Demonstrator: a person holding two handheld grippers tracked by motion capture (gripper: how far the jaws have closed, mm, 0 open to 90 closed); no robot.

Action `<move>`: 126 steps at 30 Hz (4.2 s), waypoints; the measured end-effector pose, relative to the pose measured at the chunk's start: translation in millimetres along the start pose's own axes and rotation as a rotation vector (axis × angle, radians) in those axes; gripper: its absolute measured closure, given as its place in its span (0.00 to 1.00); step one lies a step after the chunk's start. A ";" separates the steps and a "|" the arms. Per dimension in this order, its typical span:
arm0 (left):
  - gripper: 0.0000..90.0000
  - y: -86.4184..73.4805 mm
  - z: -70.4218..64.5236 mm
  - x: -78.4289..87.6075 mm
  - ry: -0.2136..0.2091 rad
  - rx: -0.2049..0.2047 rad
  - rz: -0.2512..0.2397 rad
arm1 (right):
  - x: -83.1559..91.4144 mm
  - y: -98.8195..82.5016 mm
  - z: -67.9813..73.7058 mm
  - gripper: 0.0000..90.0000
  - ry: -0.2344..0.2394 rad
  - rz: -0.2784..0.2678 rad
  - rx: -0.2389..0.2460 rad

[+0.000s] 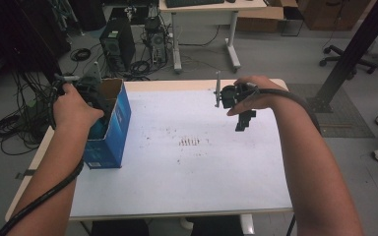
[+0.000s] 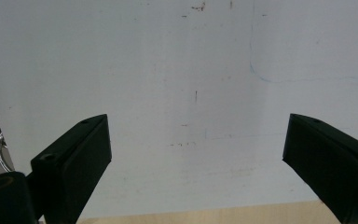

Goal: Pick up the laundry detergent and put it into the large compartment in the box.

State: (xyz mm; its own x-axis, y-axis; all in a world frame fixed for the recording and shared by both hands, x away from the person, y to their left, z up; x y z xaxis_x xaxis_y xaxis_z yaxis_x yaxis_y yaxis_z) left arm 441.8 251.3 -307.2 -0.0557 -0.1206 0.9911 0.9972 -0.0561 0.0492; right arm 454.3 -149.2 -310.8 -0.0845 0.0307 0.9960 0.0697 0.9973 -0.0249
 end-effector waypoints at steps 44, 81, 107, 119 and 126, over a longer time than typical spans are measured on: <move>0.36 0.0 3.9 -17.7 -0.036 0.003 -0.030 | -6.6 -0.7 -0.4 0.09 0.005 0.000 0.007; 0.27 -11.0 5.4 8.9 0.012 -0.087 -0.030 | -1.4 4.1 2.9 0.09 0.008 -0.003 0.005; 0.07 -16.0 13.0 29.3 -0.014 -0.080 -0.057 | 2.8 3.3 5.2 0.09 0.003 -0.007 0.005; 0.00 -20.3 11.4 43.0 -0.063 -0.105 -0.065 | 2.8 4.8 6.9 0.09 0.004 -0.006 0.006; 0.00 -21.8 2.2 56.8 -0.079 -0.171 -0.087 | 3.2 6.3 6.6 0.09 0.004 -0.007 0.007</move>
State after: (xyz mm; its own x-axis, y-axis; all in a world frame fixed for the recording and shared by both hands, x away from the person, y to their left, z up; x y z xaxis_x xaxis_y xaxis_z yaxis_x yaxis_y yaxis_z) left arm 417.0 247.9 -251.7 -0.1300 -0.0300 0.9911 0.9656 -0.2308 0.1197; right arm 448.0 -142.4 -308.3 -0.0813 0.0233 0.9964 0.0621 0.9979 -0.0183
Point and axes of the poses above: each handheld gripper's, and its own axes: x roughly backward along the jaws, y roughly out of its top, z roughly to its left, the point moved 4 cm from there along -x, roughly forward along the jaws, and after that the axes turned 5 degrees about -x, right-handed, at the moved point
